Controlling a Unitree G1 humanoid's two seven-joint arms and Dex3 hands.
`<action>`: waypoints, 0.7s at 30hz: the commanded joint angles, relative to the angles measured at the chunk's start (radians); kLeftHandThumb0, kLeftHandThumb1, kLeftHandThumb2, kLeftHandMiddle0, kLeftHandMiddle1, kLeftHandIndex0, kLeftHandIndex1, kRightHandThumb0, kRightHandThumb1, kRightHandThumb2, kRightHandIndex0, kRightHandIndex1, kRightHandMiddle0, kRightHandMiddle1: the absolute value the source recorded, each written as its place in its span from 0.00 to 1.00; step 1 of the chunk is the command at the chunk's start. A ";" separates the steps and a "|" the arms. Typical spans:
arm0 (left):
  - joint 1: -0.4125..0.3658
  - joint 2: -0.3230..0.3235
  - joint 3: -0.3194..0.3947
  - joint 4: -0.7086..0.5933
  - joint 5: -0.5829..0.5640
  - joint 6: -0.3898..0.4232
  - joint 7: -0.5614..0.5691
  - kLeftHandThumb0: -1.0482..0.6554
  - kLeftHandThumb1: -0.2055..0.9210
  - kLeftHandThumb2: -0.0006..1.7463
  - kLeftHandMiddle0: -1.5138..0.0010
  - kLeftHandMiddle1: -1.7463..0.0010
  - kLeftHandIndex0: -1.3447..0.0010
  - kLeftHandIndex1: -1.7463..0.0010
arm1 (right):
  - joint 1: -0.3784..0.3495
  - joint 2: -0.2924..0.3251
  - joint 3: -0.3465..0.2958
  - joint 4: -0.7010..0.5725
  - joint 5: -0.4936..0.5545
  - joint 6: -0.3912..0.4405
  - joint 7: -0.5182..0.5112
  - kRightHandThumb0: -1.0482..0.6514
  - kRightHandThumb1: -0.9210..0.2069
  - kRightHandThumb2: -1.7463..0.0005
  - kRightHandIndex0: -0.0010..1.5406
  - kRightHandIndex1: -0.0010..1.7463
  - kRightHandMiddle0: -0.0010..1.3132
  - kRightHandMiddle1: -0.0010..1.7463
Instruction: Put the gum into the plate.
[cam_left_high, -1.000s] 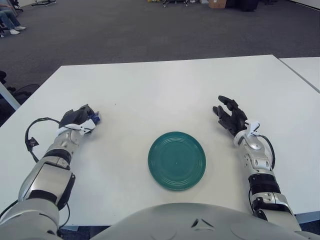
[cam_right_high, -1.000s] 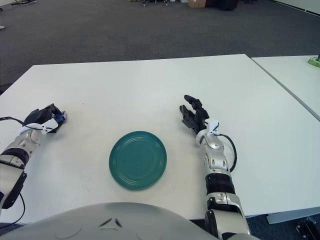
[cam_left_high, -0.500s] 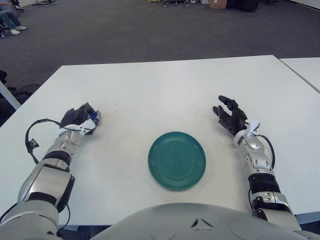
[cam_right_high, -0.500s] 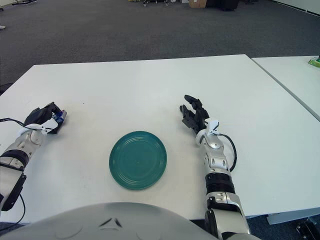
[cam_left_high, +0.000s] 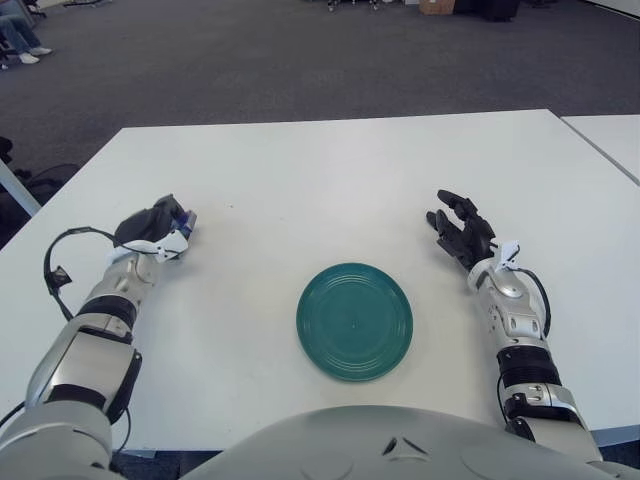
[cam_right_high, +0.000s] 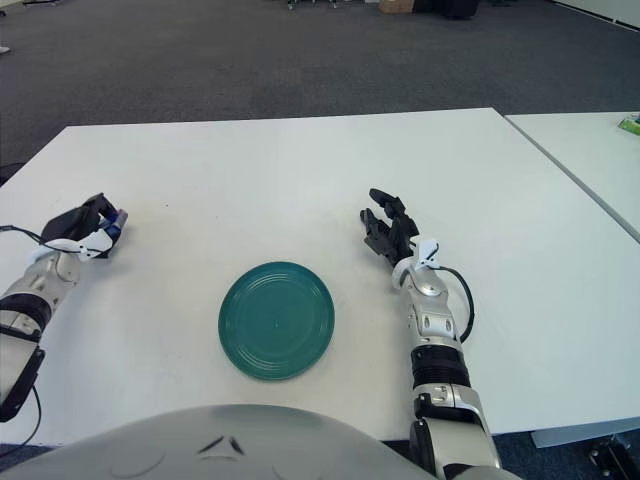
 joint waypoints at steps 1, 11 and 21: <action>0.010 0.041 0.027 -0.106 0.006 -0.011 0.028 0.36 0.62 0.63 0.41 0.01 0.64 0.00 | 0.022 0.004 0.010 -0.004 -0.004 0.026 0.002 0.30 0.00 0.56 0.26 0.00 0.00 0.35; 0.122 0.059 0.073 -0.417 0.017 0.016 -0.003 0.35 0.58 0.66 0.34 0.00 0.61 0.00 | 0.031 -0.002 0.026 -0.020 -0.022 0.033 -0.005 0.30 0.00 0.57 0.25 0.00 0.00 0.36; 0.162 0.055 0.102 -0.538 0.020 0.020 -0.043 0.35 0.56 0.68 0.26 0.00 0.60 0.00 | 0.044 -0.001 0.031 -0.034 -0.025 0.033 -0.008 0.30 0.00 0.57 0.23 0.00 0.00 0.35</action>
